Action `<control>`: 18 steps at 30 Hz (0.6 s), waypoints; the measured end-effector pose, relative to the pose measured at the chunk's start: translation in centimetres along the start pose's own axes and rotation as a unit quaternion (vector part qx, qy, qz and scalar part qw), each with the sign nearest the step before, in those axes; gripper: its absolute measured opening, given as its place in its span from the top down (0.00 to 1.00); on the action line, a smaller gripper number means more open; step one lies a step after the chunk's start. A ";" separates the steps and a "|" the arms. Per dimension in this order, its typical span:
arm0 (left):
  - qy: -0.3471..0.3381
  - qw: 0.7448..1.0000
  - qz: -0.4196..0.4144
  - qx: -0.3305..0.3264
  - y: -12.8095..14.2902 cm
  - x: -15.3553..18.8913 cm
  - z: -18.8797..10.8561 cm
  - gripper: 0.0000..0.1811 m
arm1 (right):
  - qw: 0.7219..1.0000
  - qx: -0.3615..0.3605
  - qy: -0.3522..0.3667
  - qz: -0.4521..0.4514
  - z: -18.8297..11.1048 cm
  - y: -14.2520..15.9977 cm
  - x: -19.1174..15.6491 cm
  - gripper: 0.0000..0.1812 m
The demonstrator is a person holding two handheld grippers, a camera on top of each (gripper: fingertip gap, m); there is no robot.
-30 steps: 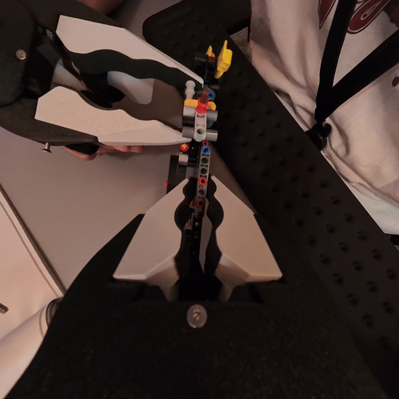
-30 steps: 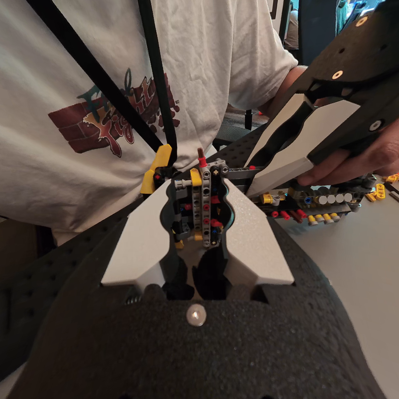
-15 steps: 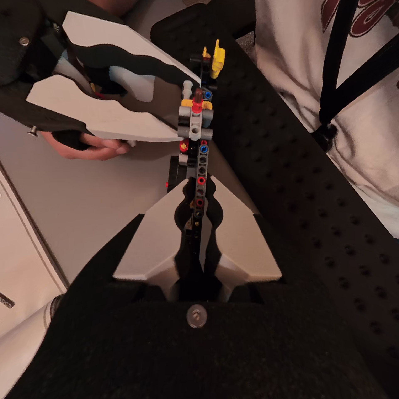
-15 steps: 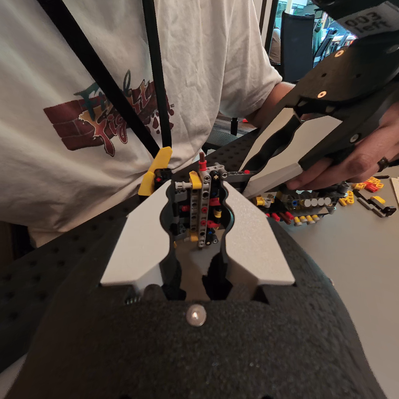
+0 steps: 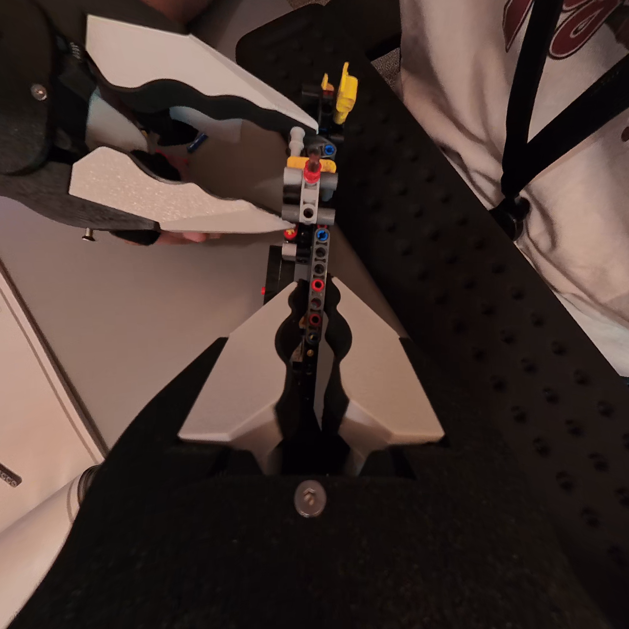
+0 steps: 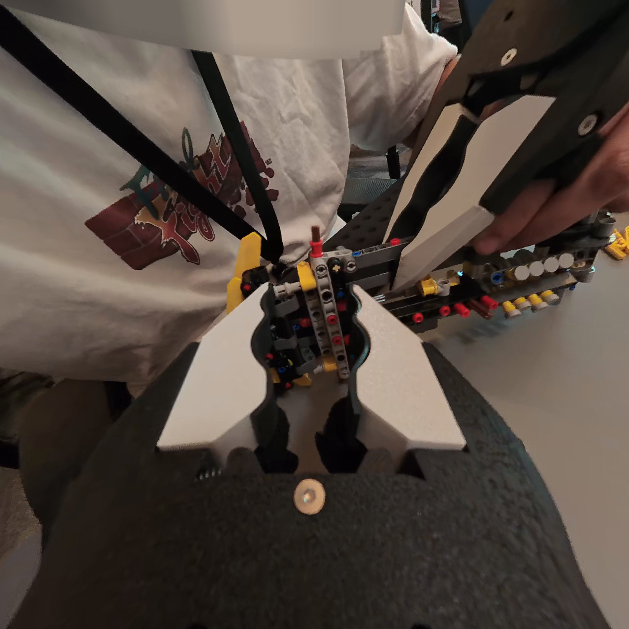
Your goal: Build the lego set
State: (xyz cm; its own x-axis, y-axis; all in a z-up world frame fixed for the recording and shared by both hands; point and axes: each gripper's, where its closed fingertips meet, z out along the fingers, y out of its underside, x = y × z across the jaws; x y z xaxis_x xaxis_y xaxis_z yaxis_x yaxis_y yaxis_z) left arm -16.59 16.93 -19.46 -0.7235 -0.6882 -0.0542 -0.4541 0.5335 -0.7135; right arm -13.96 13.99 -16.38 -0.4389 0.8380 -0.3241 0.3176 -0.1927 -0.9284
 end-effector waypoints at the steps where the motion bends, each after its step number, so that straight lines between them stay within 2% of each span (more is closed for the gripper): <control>1: 0.000 1.000 0.000 0.000 0.0 0.0 0.0 0.96 | 1.000 0.005 0.000 -0.011 0.0 -0.1 0.0 0.78; 6: 0.000 1.000 -0.001 0.001 0.0 0.0 0.0 0.96 | 0.995 0.039 0.012 -0.093 -0.1 -0.6 0.0 0.78; 18: 0.006 1.000 0.000 -0.001 0.0 0.2 0.0 0.96 | 0.996 0.016 0.010 -0.086 0.2 -0.3 0.0 0.79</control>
State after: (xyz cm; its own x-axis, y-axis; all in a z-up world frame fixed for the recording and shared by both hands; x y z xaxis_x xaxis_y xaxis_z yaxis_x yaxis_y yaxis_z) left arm -16.72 16.83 -19.48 -0.7298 -0.6821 -0.0465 -0.4551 0.5353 -0.7116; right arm -14.24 13.99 -16.15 -0.4678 0.8700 -0.1556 0.2125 -0.0601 -0.9753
